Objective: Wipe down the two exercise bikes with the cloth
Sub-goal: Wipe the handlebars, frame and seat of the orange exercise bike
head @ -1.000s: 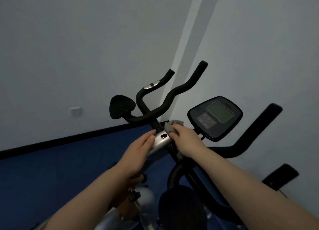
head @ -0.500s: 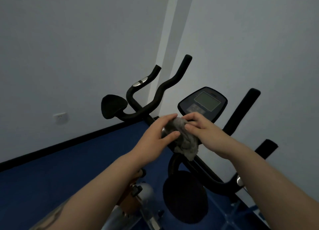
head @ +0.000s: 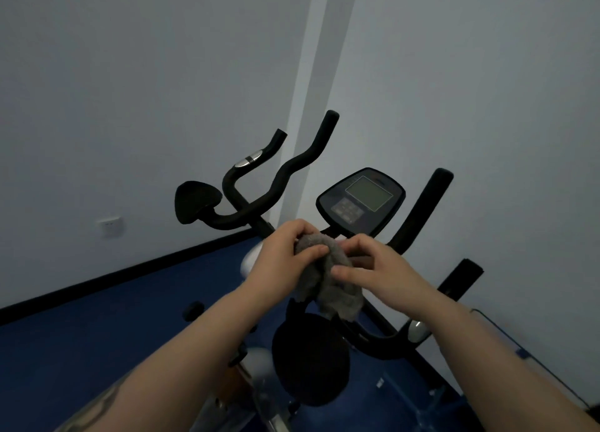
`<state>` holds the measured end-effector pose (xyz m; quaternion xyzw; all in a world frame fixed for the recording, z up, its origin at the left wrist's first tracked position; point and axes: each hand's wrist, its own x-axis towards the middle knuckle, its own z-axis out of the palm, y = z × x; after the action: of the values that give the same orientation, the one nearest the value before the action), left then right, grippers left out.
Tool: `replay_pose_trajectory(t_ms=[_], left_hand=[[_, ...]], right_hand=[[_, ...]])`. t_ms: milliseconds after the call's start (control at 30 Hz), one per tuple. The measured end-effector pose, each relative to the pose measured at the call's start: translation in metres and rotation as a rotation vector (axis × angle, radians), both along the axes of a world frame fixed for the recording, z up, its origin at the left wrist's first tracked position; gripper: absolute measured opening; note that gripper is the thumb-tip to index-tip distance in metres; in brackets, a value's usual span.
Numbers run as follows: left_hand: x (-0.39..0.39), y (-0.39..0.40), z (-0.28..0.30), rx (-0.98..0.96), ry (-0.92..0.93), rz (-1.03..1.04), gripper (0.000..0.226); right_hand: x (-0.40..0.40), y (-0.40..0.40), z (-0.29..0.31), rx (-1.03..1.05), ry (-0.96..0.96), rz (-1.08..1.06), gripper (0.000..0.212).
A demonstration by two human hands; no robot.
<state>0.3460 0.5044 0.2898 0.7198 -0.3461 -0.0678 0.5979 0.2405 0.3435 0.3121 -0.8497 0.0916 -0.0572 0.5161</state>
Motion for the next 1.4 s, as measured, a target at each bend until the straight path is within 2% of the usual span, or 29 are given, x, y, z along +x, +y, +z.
replay_pose_trajectory(t_ms=[67,167,267,333,400,433,500,567,633,700,833,933,967,1067,1100,1167,1233,1300,1400], left_hand=[[-0.006,-0.001,0.0,0.036,-0.061,-0.016,0.013],[-0.011,0.005,-0.001,0.101,-0.138,-0.097,0.017],[-0.01,0.018,-0.003,0.151,-0.197,-0.133,0.022],[-0.011,0.033,-0.013,0.165,-0.179,-0.157,0.023],[-0.015,0.052,-0.029,0.178,-0.103,-0.232,0.021],[-0.02,0.06,-0.037,0.182,-0.067,-0.249,0.02],[-0.03,0.071,-0.051,0.129,-0.005,-0.189,0.023],[-0.038,0.07,-0.06,0.055,0.061,-0.056,0.018],[-0.048,0.062,-0.065,0.0,0.106,0.063,0.008],[-0.057,0.051,-0.071,-0.034,0.094,0.177,0.017],[-0.075,0.037,-0.077,-0.009,0.066,0.408,0.022],[-0.088,0.033,-0.085,0.016,0.075,0.534,0.014],[-0.091,0.033,-0.087,0.024,0.078,0.575,0.01],[-0.099,0.035,-0.092,0.016,0.145,0.648,0.031],[-0.101,0.035,-0.092,0.002,0.189,0.668,0.028],[-0.105,0.033,-0.089,-0.061,0.308,0.651,0.015],[-0.108,0.032,-0.084,-0.117,0.391,0.572,0.016],[-0.107,0.035,-0.079,-0.119,0.374,0.491,0.015],[-0.101,0.043,-0.071,-0.141,0.354,0.302,0.011]], right_hand=[[-0.008,-0.004,-0.004,-0.197,-0.046,-0.082,0.015],[-0.02,-0.006,-0.003,-0.538,-0.096,-0.183,0.016],[-0.032,0.003,-0.007,-0.769,-0.206,-0.145,0.022],[-0.042,0.013,-0.024,-0.685,-0.179,-0.046,0.021],[-0.055,0.022,-0.041,-0.409,-0.098,0.052,0.015],[-0.061,0.025,-0.045,-0.265,-0.073,0.078,0.018],[-0.061,0.025,-0.046,-0.091,-0.047,0.053,0.037],[-0.049,0.029,-0.044,-0.183,-0.011,0.005,0.041],[-0.031,0.043,-0.048,-0.44,0.01,-0.036,0.032],[-0.016,0.063,-0.054,-0.585,0.022,-0.089,0.035],[-0.019,0.07,-0.07,-0.482,0.064,-0.142,0.038],[-0.035,0.065,-0.08,-0.351,0.106,-0.095,0.035],[-0.034,0.063,-0.08,-0.394,0.123,-0.064,0.035],[-0.013,0.061,-0.064,-0.625,0.242,0.087,0.041],[-0.005,0.061,-0.058,-0.649,0.266,0.127,0.046],[0.0,0.062,-0.053,-0.598,0.26,0.114,0.051],[-0.012,0.067,-0.062,-0.581,0.182,0.06,0.04],[-0.03,0.067,-0.073,-0.542,0.155,-0.016,0.039],[-0.03,0.059,-0.076,-0.532,0.238,-0.06,0.05]])
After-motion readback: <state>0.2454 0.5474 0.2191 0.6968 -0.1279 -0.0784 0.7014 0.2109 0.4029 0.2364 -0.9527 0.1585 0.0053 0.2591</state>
